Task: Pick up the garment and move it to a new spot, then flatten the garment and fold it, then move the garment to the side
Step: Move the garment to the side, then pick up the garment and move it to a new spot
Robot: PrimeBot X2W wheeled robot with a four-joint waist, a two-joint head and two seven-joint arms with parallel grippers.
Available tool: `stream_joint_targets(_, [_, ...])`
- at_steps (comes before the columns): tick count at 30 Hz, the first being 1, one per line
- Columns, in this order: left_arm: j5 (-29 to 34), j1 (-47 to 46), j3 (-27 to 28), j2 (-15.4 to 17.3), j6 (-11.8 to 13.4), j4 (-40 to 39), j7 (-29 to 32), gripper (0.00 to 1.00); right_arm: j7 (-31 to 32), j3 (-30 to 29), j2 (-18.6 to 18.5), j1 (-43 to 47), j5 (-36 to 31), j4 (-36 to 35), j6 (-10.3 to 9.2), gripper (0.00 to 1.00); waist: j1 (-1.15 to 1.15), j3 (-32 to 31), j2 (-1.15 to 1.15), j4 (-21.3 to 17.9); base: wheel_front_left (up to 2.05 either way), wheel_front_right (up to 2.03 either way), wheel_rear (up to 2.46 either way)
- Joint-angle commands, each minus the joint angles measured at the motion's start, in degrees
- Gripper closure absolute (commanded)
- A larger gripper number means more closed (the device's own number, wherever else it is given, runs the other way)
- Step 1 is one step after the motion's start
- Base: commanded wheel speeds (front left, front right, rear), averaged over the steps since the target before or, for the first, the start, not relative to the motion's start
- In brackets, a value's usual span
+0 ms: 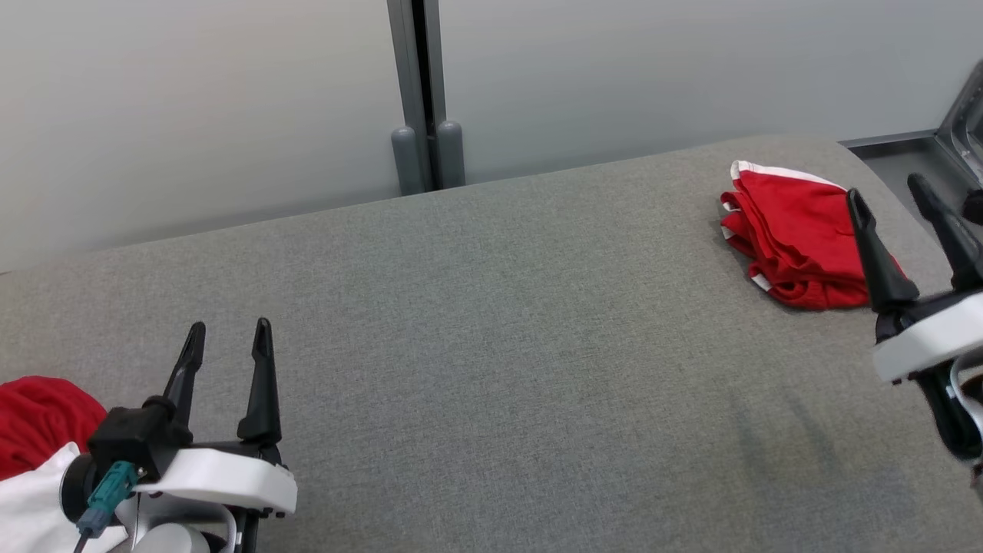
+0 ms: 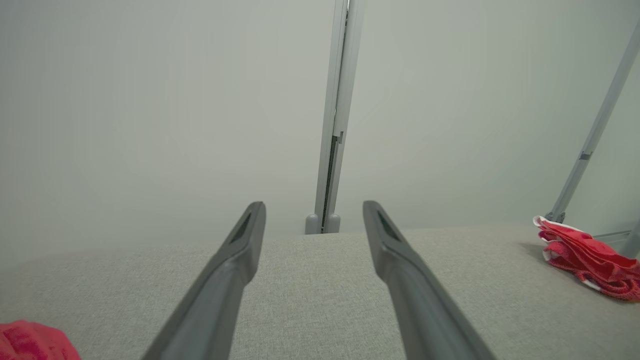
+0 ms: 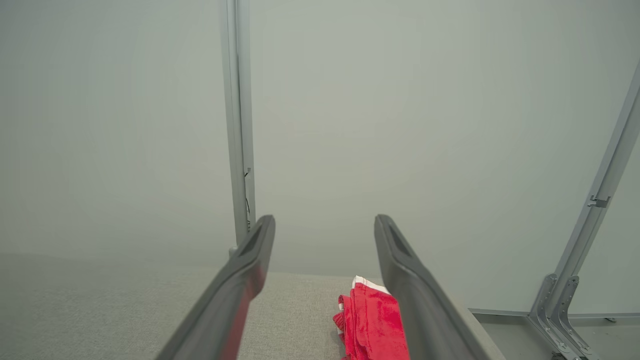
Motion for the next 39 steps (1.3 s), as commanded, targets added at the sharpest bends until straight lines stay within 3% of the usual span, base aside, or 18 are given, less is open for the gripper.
stream_joint_targets(1, [-0.52, 1.09, 0.16, -0.09, 0.51, -0.10, -0.35, 0.00, -0.31, -1.03, 0.62, 2.40, -0.44, -1.38, -0.04, 0.00, 0.00, -0.88, 0.00, 0.16, 0.00, 0.00, 0.00])
stream_joint_targets(7, [0.21, 4.20, 0.52, -0.91, 0.59, 0.16, -0.81, 0.00, -0.32, -8.65, 4.46, 14.29, -4.19, -8.44, -0.03, 0.00, 0.00, -1.28, 0.00, 0.67, 0.00, 0.00, 0.00])
stream_joint_targets(13, [0.89, 5.35, 1.07, -2.46, -0.33, 1.69, -1.01, 0.00, -0.32, -13.86, 8.77, 20.61, -6.68, -10.74, -0.02, 0.00, 0.00, -1.43, 0.00, 1.37, 0.00, 0.00, 0.00])
stream_joint_targets(24, [3.25, 3.44, 2.81, -3.94, -1.44, 4.97, -0.99, 0.00, 0.14, -13.14, 11.55, 20.29, -9.64, -10.71, -0.02, 0.00, 0.00, -1.38, 0.00, 1.57, 0.00, 0.00, 0.00])
stream_joint_targets(39, [4.25, 2.94, 4.34, -5.25, -2.89, 6.29, -1.00, 0.00, 1.07, -12.68, 11.94, 20.10, -10.10, -10.47, -0.03, 0.00, 0.00, -1.15, 0.00, 3.64, 0.00, 0.00, 0.00])
